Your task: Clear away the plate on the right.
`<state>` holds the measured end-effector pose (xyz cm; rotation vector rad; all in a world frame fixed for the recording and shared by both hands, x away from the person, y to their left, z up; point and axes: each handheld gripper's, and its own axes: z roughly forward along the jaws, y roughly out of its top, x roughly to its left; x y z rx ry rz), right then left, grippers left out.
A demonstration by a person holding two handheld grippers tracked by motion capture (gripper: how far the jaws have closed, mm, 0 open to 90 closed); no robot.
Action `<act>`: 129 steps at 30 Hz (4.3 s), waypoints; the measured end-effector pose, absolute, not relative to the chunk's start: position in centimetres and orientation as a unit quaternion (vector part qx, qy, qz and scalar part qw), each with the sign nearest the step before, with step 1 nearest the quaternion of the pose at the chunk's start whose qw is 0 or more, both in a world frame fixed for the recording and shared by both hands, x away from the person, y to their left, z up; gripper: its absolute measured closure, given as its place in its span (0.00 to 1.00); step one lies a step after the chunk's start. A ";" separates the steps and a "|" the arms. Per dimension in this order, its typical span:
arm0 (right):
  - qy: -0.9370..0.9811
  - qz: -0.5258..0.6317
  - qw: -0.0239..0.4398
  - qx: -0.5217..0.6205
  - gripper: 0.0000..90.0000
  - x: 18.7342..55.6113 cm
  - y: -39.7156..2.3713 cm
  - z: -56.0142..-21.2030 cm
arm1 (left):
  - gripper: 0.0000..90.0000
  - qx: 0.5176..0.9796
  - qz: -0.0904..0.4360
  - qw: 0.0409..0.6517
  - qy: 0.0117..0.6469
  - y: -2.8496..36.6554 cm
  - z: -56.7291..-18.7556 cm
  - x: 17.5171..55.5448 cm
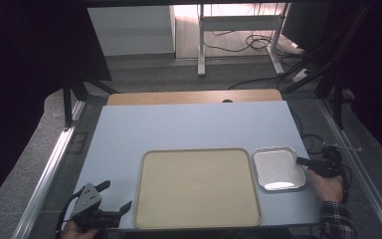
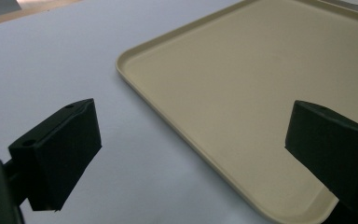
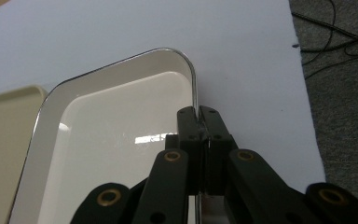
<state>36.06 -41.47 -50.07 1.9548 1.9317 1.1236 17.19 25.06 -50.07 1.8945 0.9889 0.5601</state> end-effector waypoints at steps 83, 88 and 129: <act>0.736 0.417 -0.010 0.533 0.99 37.1 -22.5 -50.5 | 0.03 0.764 0.226 0.452 0.401 25.1 -50.1 17.2; 0.739 0.411 -0.007 0.534 0.99 37.1 -21.2 -51.0 | 0.03 0.764 0.226 0.452 0.400 25.1 -50.1 17.2; 0.825 0.428 -0.001 0.370 0.87 31.7 -19.4 -48.4 | 0.03 0.766 0.226 0.451 0.399 25.1 -50.1 17.2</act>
